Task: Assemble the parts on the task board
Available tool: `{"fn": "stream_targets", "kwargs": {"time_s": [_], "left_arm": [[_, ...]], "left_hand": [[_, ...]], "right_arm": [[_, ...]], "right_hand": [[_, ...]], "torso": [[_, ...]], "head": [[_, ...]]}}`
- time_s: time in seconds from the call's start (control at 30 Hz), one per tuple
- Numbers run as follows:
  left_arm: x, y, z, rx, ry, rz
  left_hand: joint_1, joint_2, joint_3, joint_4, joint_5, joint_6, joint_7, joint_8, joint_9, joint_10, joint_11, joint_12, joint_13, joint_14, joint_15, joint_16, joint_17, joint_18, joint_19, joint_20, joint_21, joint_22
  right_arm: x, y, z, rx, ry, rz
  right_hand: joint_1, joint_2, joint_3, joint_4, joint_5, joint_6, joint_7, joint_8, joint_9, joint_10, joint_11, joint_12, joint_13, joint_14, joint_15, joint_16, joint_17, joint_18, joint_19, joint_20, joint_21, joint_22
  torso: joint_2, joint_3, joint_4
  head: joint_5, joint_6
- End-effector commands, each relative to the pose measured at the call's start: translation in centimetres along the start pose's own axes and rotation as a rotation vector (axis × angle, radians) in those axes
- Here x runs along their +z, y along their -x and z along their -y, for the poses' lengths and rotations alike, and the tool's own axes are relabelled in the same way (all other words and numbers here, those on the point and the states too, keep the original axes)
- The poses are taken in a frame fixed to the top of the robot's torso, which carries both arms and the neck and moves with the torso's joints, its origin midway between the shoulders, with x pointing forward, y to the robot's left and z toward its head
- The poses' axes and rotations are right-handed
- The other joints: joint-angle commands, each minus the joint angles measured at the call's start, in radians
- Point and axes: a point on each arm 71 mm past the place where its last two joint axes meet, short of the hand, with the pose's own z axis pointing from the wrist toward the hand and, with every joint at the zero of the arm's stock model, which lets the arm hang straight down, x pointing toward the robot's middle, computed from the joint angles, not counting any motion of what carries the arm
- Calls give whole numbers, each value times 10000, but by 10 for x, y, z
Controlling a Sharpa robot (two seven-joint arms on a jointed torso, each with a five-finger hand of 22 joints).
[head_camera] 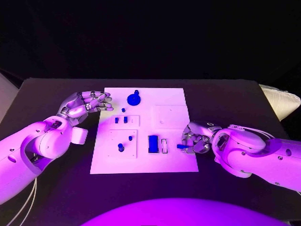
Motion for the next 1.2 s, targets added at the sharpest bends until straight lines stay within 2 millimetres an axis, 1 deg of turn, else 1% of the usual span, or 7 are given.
{"fn": "stream_targets", "kwargs": {"time_s": [0.03, 0.1, 0.23, 0.43, 0.83, 1.07, 1.2], "left_arm": [[0, -2, 1, -21, -58, -159], [0, -2, 1, -20, -59, -158], [0, -2, 1, -9, -63, -157], [0, -2, 1, -3, -73, -161], [0, -3, 2, -11, -101, -167], [0, -4, 2, -22, -98, -189], [0, -4, 2, -22, -76, -205]], "left_hand": [[24, -38, -46, -6, -34, 42, 47, -56, -9, -5, 19, -22, 10, 21, 10, -42, 13, -110, 55, 13, -38, -16], [24, -38, -46, -6, -34, 42, 47, -56, -9, -5, 19, -22, 10, 21, 10, -42, 13, -110, 55, 13, -38, -16], [54, -23, -48, -8, -30, 47, 41, -55, -9, -4, 15, -20, 10, 20, 8, -48, 23, -109, 61, 12, -48, -23], [54, -23, -48, -8, -30, 47, 41, -55, -9, -4, 15, -20, 10, 20, 8, -48, 23, -109, 61, 12, -48, -23], [54, -23, -48, -8, -30, 47, 41, -55, -9, -4, 15, -20, 10, 20, 8, -48, 23, -109, 61, 12, -48, -23], [54, -23, -48, -8, -30, 47, 41, -55, -9, -4, 15, -20, 10, 20, 8, -48, 23, -109, 61, 12, -48, -23], [54, -23, -48, -8, -30, 47, 41, -55, -9, -4, 15, -20, 10, 20, 8, -48, 23, -109, 61, 12, -48, -23]], "right_arm": [[0, -17, 7, -572, -485, -593], [0, -17, 6, -449, -454, -507], [-1, -16, 3, -78, -385, -366], [-3, -11, -2, 783, -292, -182], [-2, 9, -18, 2574, 7, 244], [5, 6, -28, 2921, 92, 74], [9, 1, -32, 2987, 86, -102]], "right_hand": [[-206, 7, 712, -376, 194, 67, -17, 47, -2213, 682, -97, -30, 2191, 942, -60, 9, 2200, -132, 63, -18, 13, 41], [-432, -79, 995, -383, 404, 78, -27, 53, -2222, 695, -106, -13, 2205, 947, -66, 19, 2220, -133, 68, -20, 9, 66], [-911, -257, 1635, -402, 1168, 86, -57, 128, -2181, 763, -142, 97, 2285, 973, -87, 72, 2328, -154, 122, -40, 143, 205], [-1132, -309, 2020, -427, 1570, 76, -86, 207, -2115, 794, -157, 146, 2321, 991, -108, 108, 2402, -169, 159, -56, 235, 297], [-1307, -322, 2196, -435, 1565, 70, -100, 269, -2061, 831, -171, 206, 2364, 1002, -120, 131, 2448, -172, 176, -67, 260, 335], [-1816, -313, 2329, -384, 1007, 10, -100, 344, -1985, 851, -167, 237, 2387, 1004, -115, 137, 2460, -178, 186, -66, 265, 384], [-1915, -261, 2378, -402, 943, 30, -124, 376, -1964, 895, -181, 314, 2441, 1008, -121, 146, 2478, -185, 202, -67, 310, 419]], "torso": [[3, -12, 1], [4, -13, 2], [0, -3, 4], [-4, -4, 3], [5, -5, 4], [4, -12, -1], [4, -2, 13]], "head": [[-12, 6], [2, 9], [36, 14], [78, 15], [43, 52], [36, 53], [47, 25]]}}
